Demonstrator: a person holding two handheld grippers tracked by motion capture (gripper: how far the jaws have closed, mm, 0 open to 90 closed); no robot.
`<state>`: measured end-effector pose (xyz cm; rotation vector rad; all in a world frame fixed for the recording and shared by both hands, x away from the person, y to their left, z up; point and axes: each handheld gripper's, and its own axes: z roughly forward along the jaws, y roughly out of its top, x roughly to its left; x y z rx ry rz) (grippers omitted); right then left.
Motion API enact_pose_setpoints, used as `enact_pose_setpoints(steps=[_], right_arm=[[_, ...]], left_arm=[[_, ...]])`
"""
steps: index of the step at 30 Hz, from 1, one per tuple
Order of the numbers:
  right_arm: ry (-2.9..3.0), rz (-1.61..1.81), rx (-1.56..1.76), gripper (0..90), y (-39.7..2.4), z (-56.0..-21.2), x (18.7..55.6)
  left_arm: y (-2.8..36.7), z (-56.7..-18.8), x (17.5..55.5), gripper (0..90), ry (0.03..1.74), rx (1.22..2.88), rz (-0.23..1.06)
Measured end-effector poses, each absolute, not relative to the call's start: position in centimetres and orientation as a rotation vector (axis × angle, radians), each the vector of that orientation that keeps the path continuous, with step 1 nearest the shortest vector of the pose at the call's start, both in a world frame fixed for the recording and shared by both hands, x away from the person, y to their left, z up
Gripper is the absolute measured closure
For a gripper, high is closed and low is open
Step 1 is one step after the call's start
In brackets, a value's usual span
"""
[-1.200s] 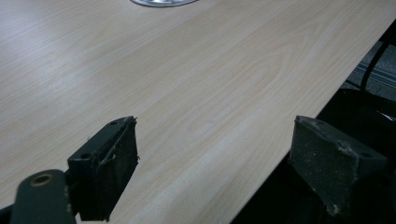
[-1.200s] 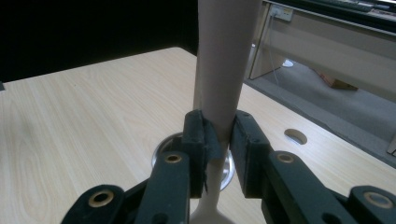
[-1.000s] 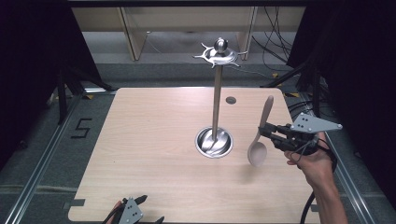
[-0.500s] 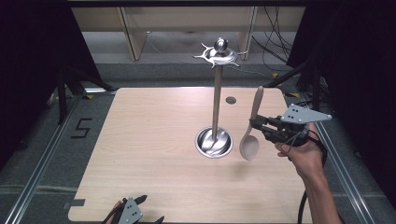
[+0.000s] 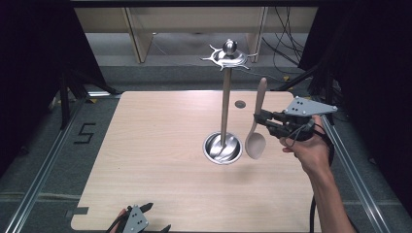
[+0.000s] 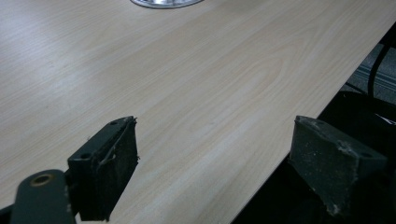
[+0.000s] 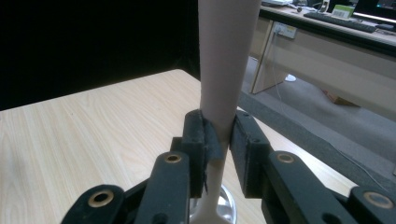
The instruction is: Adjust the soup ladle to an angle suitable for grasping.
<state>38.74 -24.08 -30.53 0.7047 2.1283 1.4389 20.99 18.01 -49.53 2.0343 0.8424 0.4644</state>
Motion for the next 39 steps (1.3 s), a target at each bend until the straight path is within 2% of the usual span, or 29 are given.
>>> enact_pose_setpoints(steps=[39], right_arm=[[2.157,1.371,0.721,76.9,-21.7,-28.6,41.2]], left_arm=[[18.1,-49.5,21.0,14.7,0.838,2.019,0.471]])
